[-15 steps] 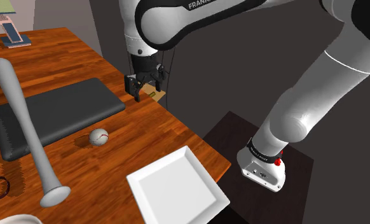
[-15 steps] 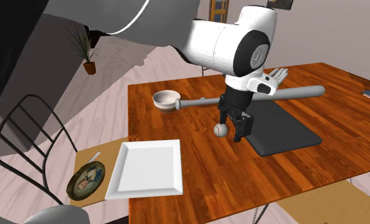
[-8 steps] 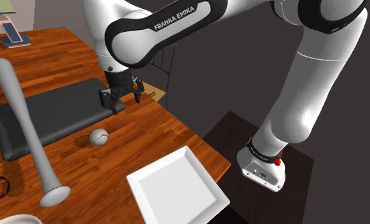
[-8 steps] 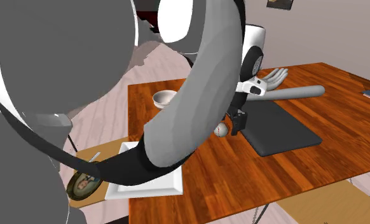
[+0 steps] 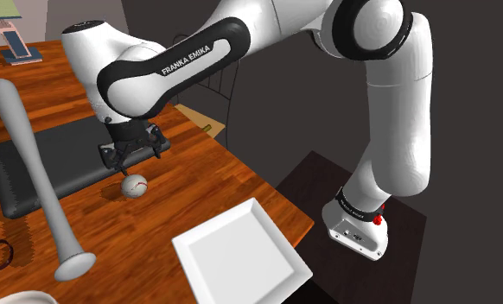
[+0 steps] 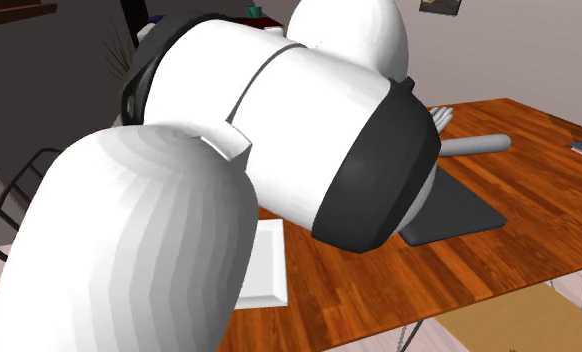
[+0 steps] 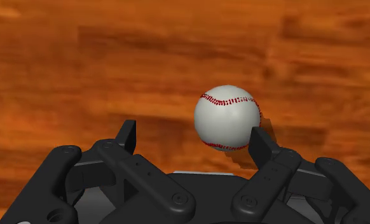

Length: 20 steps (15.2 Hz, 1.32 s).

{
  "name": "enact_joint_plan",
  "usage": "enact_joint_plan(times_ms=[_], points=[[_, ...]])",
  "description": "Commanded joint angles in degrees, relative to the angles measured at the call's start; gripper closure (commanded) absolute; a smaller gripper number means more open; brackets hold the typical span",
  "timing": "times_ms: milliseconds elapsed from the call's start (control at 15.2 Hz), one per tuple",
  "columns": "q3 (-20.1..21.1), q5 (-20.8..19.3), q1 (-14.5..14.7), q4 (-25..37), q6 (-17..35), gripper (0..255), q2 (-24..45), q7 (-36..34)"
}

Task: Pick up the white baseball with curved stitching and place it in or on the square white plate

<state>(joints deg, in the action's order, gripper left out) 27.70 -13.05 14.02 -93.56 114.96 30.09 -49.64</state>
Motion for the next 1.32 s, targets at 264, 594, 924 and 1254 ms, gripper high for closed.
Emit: enact_joint_plan(times_ms=[264, 594, 924, 1254], points=[[-1.5, -2.6, 3.5, 7.0, 0.3, 0, 7.8, -2.0], [-2.0, -3.2, 3.6, 5.5, 3.0, 0, 9.2, -2.4], [-2.0, -3.3, 3.6, 5.5, 3.0, 0, 9.2, -2.4], [-2.0, -3.3, 3.7, 5.5, 3.0, 255, 9.2, -2.4]])
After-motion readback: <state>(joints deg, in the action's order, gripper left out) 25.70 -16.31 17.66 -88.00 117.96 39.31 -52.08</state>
